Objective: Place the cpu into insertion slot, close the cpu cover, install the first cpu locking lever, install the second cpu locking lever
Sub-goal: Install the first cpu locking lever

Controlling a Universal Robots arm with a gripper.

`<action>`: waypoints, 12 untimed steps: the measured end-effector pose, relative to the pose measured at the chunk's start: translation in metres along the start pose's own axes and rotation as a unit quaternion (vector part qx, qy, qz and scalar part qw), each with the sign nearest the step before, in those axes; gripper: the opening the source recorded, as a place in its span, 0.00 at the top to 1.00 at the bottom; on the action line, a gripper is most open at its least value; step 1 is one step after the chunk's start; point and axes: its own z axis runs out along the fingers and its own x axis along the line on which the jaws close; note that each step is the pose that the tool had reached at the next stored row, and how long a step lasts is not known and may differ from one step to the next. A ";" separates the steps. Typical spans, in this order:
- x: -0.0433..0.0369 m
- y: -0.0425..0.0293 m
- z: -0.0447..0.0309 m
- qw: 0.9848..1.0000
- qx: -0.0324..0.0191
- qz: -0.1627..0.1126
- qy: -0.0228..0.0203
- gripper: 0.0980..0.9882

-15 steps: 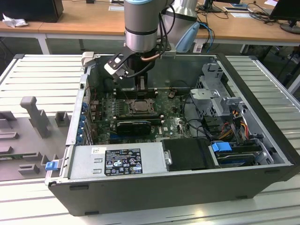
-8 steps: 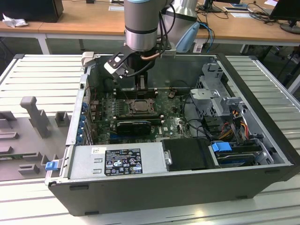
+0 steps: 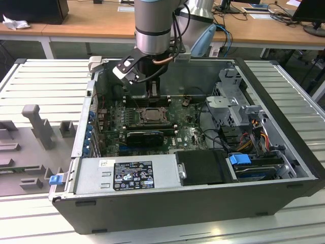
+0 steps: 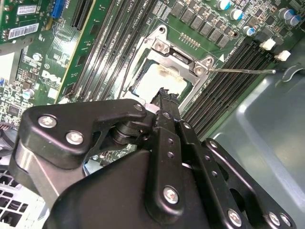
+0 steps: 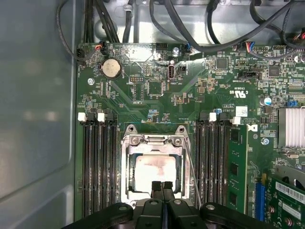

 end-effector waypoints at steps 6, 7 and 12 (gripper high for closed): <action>0.0001 0.0002 -0.0050 1.000 0.000 0.000 0.000 0.99; 0.0001 0.0002 -0.0064 1.000 0.000 0.000 0.000 0.99; 0.0004 0.0006 -0.0210 1.000 0.000 0.000 0.000 0.99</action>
